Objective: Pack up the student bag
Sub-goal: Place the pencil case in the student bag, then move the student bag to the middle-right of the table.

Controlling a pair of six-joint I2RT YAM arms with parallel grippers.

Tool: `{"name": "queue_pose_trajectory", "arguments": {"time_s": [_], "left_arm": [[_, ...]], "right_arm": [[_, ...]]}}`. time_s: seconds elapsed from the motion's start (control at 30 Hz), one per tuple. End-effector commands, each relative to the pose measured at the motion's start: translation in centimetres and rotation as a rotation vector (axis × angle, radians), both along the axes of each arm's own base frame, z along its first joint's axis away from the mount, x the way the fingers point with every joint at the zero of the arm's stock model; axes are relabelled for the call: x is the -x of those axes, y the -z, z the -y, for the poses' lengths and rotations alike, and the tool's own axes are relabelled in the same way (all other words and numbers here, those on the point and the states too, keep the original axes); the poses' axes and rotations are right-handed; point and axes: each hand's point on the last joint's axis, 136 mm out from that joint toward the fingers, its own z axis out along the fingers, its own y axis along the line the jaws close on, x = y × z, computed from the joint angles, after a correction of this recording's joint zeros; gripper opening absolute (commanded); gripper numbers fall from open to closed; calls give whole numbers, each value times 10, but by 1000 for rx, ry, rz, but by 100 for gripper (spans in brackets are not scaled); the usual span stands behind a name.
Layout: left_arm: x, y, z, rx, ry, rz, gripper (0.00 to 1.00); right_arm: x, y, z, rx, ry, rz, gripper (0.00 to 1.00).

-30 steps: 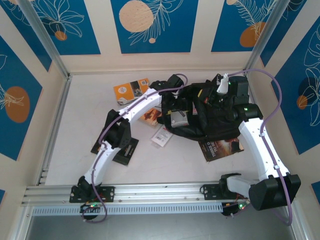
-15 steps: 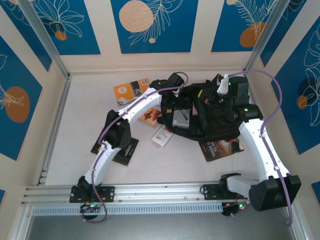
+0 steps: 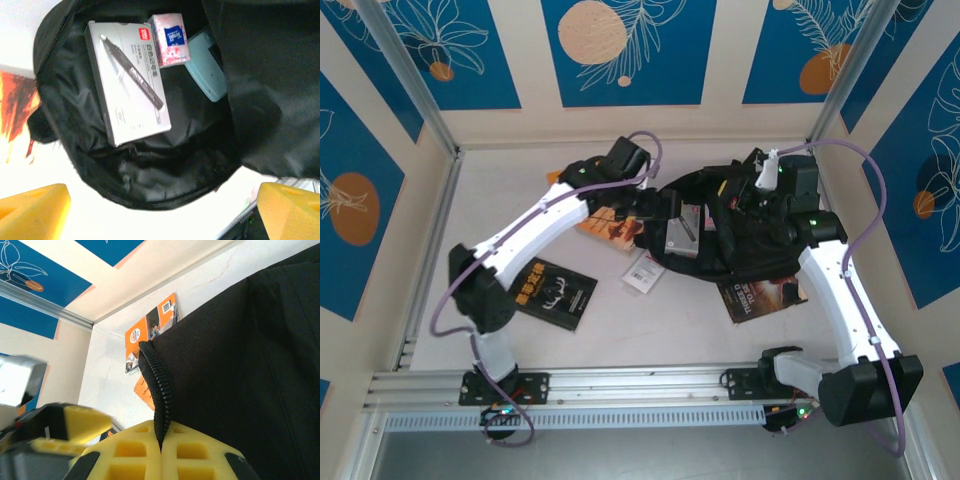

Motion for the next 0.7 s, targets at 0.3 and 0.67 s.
{"name": "queue_pose_trajectory", "arguments": {"time_s": [0.3, 0.67], "left_arm": [[38, 86, -95, -241, -127, -77, 94], [47, 142, -100, -395, -77, -122, 89]], "right_arm": [[-13, 18, -4, 70, -17, 3, 0], [-42, -31, 74, 257, 361, 136, 0]]}}
